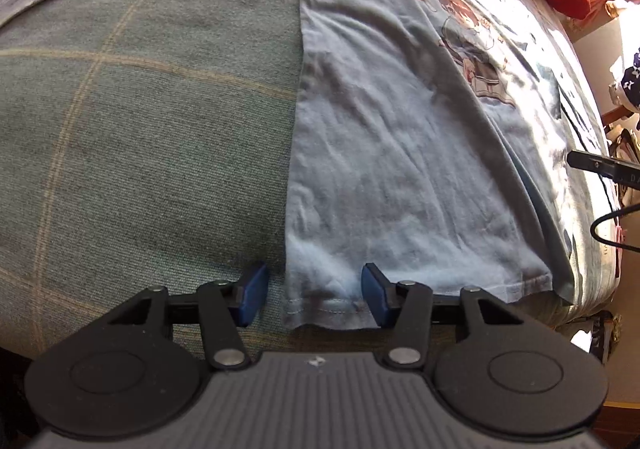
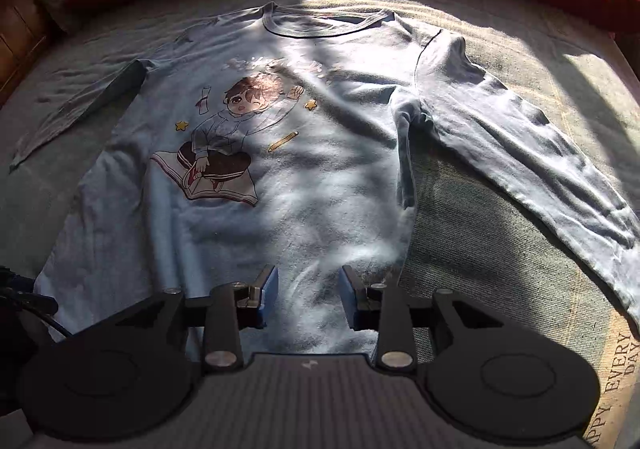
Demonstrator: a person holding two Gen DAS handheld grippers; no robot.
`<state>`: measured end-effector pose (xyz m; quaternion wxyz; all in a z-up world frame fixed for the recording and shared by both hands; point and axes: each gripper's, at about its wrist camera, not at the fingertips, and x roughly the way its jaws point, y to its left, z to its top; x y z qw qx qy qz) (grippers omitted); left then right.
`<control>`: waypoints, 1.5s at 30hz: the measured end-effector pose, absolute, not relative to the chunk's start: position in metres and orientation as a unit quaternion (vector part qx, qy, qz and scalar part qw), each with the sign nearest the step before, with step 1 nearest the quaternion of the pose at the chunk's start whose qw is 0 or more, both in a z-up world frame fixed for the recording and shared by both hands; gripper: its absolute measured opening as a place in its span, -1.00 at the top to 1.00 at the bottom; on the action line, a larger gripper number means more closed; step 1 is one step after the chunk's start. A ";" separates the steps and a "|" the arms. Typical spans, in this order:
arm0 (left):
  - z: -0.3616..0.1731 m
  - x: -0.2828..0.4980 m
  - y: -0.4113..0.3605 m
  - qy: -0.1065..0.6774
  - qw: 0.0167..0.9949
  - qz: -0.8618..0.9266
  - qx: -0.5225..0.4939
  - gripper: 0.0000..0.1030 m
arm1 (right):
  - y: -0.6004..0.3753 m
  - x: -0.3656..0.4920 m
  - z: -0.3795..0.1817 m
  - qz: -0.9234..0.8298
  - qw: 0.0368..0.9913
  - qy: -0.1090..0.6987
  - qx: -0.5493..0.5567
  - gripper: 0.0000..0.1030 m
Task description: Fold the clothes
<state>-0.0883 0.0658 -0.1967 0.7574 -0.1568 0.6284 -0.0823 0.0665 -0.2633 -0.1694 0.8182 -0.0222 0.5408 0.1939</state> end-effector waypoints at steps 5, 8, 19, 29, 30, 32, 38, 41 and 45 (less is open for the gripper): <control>-0.200 -0.086 0.077 0.632 0.737 -0.090 -0.220 0.43 | -0.279 0.048 -0.174 0.186 0.807 0.561 0.009 0.18; -0.203 -0.085 0.074 0.638 0.729 -0.100 -0.228 0.43 | -0.299 0.033 -0.183 0.175 0.791 0.584 0.056 0.09; -0.206 -0.081 0.072 0.656 0.705 -0.123 -0.241 0.90 | -0.340 -0.017 -0.218 0.147 0.725 0.647 0.185 -0.03; -0.193 -0.076 0.089 0.670 0.700 -0.116 -0.218 0.90 | -0.348 -0.023 -0.231 0.151 0.692 0.654 0.263 -0.04; -0.192 -0.076 0.091 0.671 0.700 -0.115 -0.216 0.90 | -0.347 -0.023 -0.231 0.154 0.690 0.656 0.265 -0.04; -0.199 -0.075 0.091 0.677 0.694 -0.116 -0.216 0.89 | -0.342 -0.024 -0.232 0.161 0.685 0.663 0.255 -0.02; -0.208 -0.082 0.089 0.688 0.686 -0.118 -0.203 0.90 | -0.333 -0.023 -0.227 0.162 0.687 0.672 0.225 0.00; -0.208 -0.085 0.096 0.685 0.686 -0.110 -0.219 0.90 | -0.322 -0.019 -0.224 0.164 0.692 0.680 0.179 0.13; -0.208 -0.085 0.099 0.681 0.688 -0.109 -0.227 0.91 | -0.323 -0.016 -0.230 0.150 0.687 0.689 0.176 0.80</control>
